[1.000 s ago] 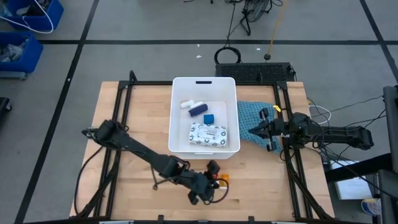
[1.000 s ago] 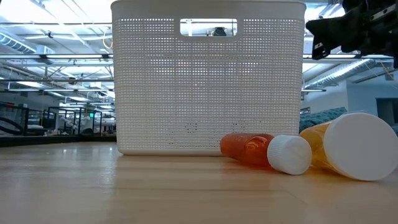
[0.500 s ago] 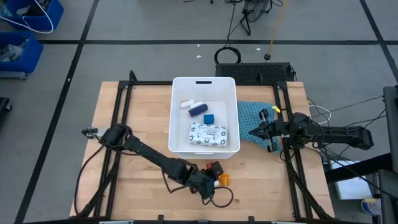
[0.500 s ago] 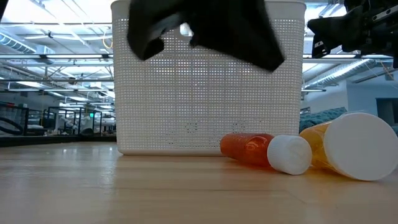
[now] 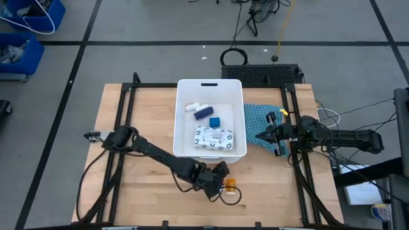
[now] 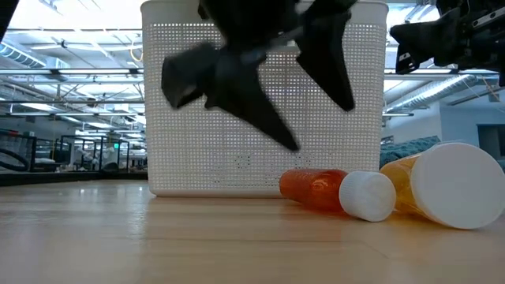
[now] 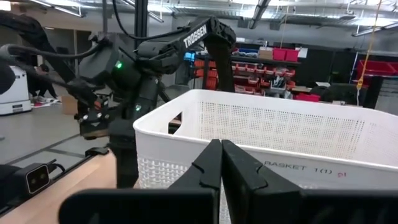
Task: Pick & place medical supplies in basket/bin
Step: Put the red medicine bottle into the white bin
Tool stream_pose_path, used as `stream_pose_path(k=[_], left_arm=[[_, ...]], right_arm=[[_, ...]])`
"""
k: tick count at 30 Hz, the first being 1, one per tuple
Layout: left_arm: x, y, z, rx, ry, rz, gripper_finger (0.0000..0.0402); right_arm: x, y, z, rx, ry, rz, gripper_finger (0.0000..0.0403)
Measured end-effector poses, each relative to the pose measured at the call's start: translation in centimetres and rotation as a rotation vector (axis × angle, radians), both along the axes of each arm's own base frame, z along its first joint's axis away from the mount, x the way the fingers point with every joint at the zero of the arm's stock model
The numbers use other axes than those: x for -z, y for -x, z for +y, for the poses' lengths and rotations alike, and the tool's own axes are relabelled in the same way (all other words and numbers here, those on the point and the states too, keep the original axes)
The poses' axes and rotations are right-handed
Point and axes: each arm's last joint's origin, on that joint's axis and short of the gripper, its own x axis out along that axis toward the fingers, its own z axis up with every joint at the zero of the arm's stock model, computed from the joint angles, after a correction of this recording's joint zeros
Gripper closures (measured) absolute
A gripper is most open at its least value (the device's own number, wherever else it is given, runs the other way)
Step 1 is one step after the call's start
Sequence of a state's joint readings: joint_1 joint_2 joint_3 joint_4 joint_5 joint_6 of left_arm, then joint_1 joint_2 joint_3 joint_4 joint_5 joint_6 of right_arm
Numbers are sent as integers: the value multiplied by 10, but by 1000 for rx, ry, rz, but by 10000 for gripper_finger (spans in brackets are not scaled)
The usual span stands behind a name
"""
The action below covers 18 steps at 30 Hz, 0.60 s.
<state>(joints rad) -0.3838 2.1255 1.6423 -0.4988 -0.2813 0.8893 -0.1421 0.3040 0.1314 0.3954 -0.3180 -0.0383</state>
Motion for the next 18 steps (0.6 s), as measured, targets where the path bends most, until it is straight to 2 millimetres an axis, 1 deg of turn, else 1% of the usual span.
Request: stream_pose_path(k=[5, 10, 13, 18], left_arm=[[17, -3, -3, 74, -78, 25, 69], [42, -6, -2, 114, -185, 74, 69], [46, -8, 1, 134, -193, 93, 69], [46, -10, 9, 187, -101, 135, 69]], right_arm=[[3, 0, 0, 2, -3, 26, 403], [3, -1, 0, 2, -4, 28, 403], [3, -1, 0, 2, -4, 32, 403], [3, -1, 0, 3, -3, 32, 403]])
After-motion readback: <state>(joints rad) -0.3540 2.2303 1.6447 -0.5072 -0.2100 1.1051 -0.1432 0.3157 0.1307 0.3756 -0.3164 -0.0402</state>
